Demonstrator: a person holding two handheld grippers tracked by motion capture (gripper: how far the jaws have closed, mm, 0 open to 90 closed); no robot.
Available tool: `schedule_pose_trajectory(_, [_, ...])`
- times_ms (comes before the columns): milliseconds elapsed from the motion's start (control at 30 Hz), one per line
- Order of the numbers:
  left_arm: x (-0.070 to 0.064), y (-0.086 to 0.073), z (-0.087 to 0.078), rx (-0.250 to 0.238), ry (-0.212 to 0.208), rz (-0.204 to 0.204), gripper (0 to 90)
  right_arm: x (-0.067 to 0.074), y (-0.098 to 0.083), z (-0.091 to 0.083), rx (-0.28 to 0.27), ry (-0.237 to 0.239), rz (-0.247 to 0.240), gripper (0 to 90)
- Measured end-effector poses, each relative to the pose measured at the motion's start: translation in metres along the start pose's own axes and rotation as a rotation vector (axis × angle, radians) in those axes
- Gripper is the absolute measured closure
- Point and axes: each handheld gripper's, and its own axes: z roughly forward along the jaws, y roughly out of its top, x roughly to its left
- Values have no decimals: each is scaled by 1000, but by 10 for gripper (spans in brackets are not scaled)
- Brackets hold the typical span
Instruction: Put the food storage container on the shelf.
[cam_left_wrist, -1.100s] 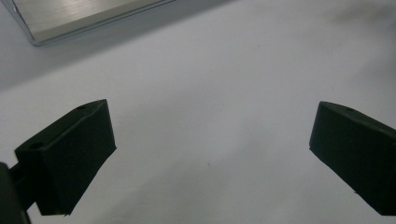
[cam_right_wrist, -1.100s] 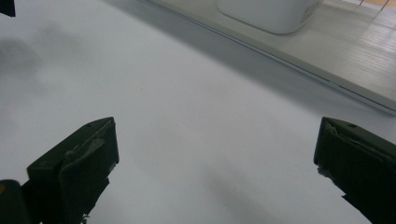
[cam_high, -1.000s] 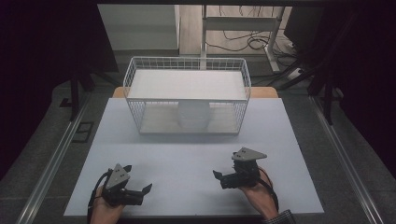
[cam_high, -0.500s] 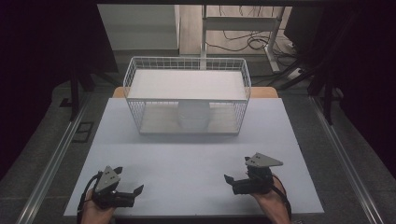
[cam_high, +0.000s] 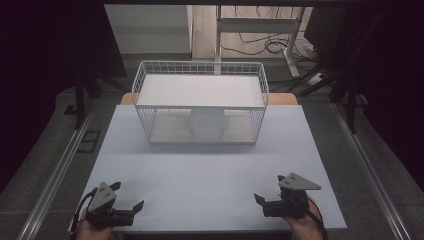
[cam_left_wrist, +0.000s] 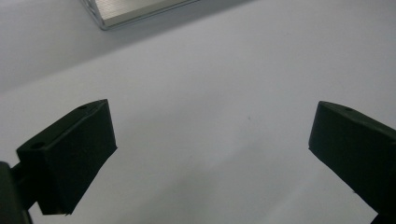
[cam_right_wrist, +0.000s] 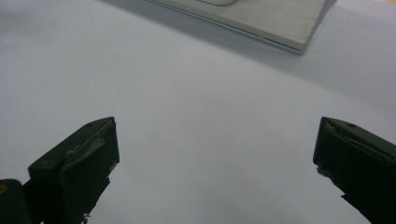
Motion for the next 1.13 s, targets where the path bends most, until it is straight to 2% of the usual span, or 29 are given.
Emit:
schedule_pose_trajectory(300, [2, -7, -9, -5, 16, -10, 2, -7, -17, -18, -6, -33, 35, 0])
schedule_pose_trajectory(533, [3, -13, -15, -5, 31, -16, 2, -12, -34, -30, 10, -63, 61, 0])
schedule_pose_trajectory(733, [3, -18, -17, 13, 48, -13, 1, -15, -47, -34, 37, -82, 71, 0])
schedule_pose_trajectory(833, [3, -20, -16, 29, 56, -12, 1, -16, -54, -34, 67, -91, 75, 0])
schedule_pose_trajectory(900, [4, -21, -17, 22, 58, -17, 0, -16, -58, -34, 92, -94, 79, 0])
schedule_pose_trajectory(1133, [3, -20, -15, 39, 60, -14, 5, -17, -59, -34, 100, -98, 97, 0])
